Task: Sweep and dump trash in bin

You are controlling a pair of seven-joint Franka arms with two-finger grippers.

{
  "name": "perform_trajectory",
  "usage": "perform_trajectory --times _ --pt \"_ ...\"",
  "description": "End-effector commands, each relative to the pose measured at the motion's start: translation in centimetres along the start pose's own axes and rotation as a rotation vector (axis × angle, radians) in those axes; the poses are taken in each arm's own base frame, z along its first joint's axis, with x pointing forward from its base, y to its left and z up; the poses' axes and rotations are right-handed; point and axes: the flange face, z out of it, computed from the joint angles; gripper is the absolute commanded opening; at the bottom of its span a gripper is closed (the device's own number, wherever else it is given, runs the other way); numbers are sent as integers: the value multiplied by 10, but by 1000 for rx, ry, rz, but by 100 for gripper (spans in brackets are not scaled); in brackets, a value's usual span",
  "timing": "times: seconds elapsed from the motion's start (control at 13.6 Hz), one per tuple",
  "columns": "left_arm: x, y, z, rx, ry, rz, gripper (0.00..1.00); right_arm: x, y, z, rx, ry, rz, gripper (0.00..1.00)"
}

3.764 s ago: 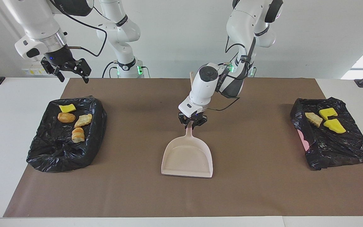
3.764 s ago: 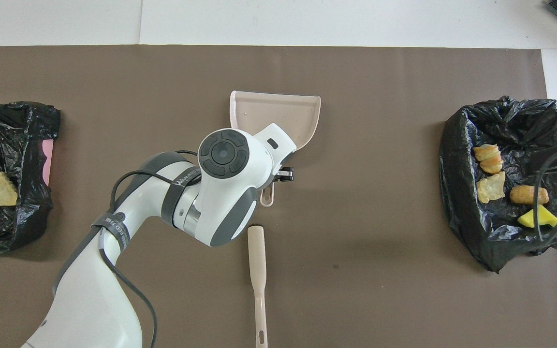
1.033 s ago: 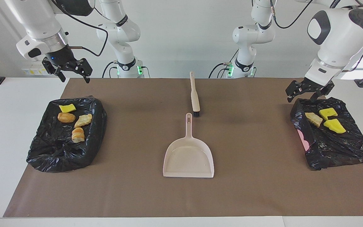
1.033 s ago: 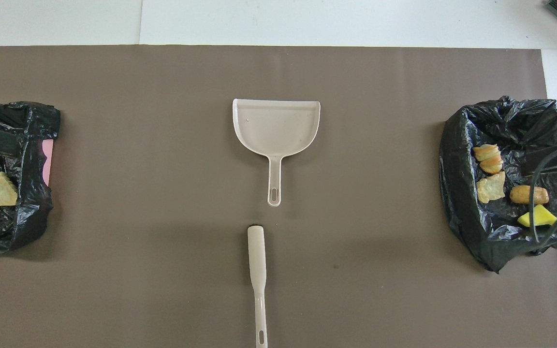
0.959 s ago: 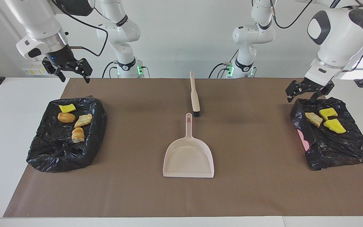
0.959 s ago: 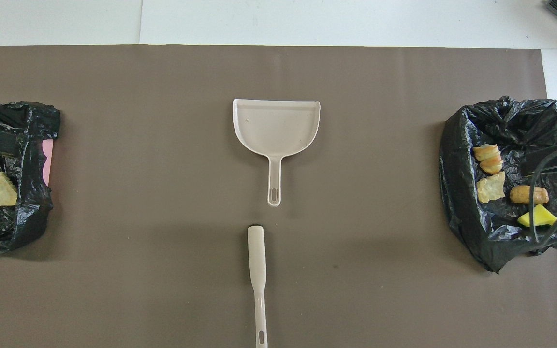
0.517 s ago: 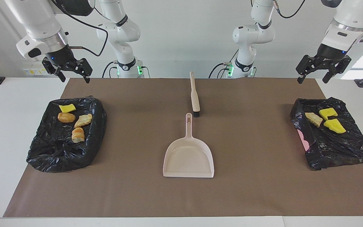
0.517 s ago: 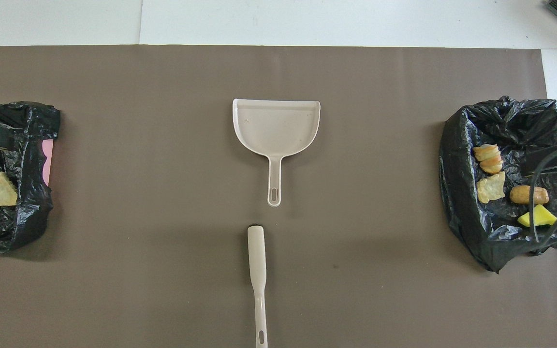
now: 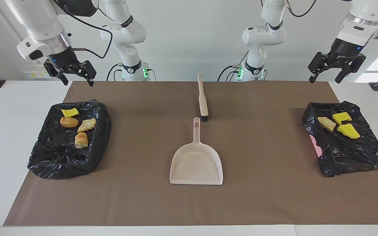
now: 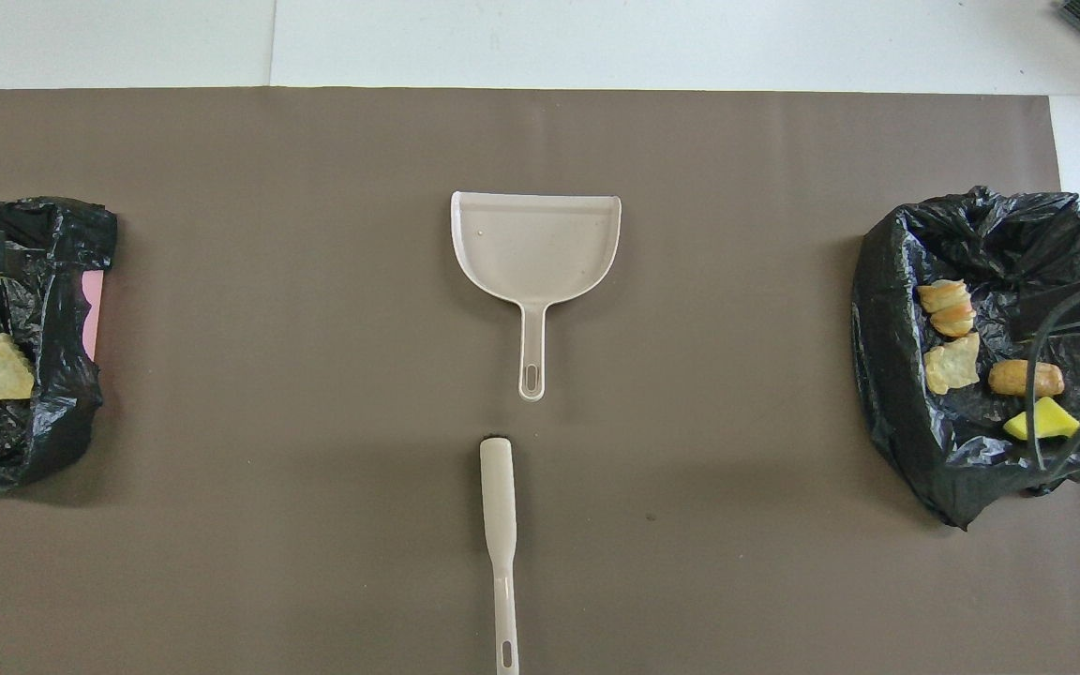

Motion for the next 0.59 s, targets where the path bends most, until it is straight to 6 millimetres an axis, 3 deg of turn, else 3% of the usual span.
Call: perform_trajectory --times 0.0,0.52 --pt "-15 -1 -1 -12 -16 -2 100 -7 -1 -2 16 -1 -20 100" --pt "-20 0 0 -11 -24 -1 100 -7 -1 -2 16 -1 -20 100"
